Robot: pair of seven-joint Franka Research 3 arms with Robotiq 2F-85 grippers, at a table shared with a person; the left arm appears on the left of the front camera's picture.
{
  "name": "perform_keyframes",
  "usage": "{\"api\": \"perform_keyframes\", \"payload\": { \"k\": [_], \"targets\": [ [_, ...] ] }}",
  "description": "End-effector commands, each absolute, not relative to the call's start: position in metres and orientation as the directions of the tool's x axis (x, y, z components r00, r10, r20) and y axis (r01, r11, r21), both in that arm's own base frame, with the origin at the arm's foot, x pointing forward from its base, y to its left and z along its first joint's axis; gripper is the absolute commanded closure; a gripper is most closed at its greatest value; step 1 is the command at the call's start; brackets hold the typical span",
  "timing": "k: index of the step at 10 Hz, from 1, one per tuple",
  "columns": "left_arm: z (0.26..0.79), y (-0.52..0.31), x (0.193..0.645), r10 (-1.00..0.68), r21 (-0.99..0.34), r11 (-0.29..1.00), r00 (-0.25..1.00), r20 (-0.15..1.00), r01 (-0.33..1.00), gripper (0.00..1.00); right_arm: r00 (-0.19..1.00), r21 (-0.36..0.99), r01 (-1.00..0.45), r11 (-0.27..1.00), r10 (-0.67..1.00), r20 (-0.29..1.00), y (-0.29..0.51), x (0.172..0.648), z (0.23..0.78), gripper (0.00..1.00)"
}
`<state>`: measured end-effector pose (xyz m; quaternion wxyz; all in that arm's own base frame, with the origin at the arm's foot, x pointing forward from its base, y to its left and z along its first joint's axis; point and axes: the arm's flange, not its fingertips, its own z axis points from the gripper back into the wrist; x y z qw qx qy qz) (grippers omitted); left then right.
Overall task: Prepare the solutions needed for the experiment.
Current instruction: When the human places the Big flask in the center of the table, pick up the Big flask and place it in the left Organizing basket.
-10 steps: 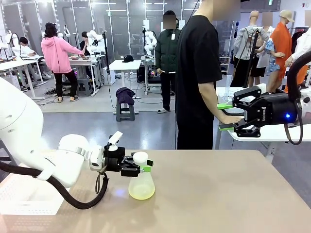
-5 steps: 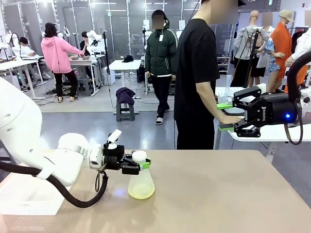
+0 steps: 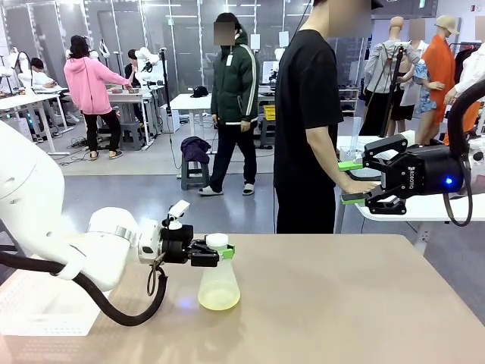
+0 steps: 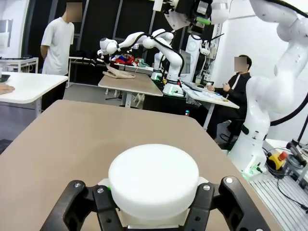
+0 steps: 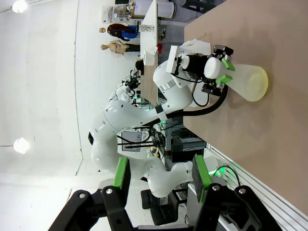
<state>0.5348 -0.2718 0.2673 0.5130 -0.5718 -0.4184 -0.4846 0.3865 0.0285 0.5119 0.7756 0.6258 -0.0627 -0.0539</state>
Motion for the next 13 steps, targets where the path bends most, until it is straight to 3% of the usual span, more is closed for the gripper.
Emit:
{"api": "perform_keyframes", "payload": {
  "k": [1, 3, 6, 8, 13],
  "targets": [
    [0.301, -0.266, 0.529, -0.044, -0.184, -0.133, 0.180, 0.983, 0.974, 1.00, 0.987, 0.979, -0.001, 0.204, -0.159, 0.034, 0.028, 0.386, 0.512, 0.34],
    [0.341, -0.256, 0.536, -0.037, -0.209, -0.115, 0.206, 0.978, 0.971, 1.00, 0.987, 0.979, -0.001, 0.204, -0.159, 0.034, 0.028, 0.386, 0.512, 0.34],
    [0.416, -0.229, 0.530, -0.119, -0.144, -0.107, 0.131, 0.984, 0.984, 1.00, 0.987, 0.979, -0.001, 0.204, -0.159, 0.034, 0.028, 0.386, 0.512, 0.34],
    [0.458, -0.188, 0.521, -0.184, -0.083, -0.025, 0.077, 0.980, 0.996, 1.00, 0.987, 0.979, -0.001, 0.204, -0.159, 0.034, 0.028, 0.386, 0.512, 0.34],
    [0.484, -0.040, 0.492, -0.108, 0.065, 0.142, -0.050, 0.993, 0.988, 1.00, 0.987, 0.979, -0.001, 0.204, -0.159, 0.034, 0.028, 0.386, 0.512, 0.34]
  ]
}}
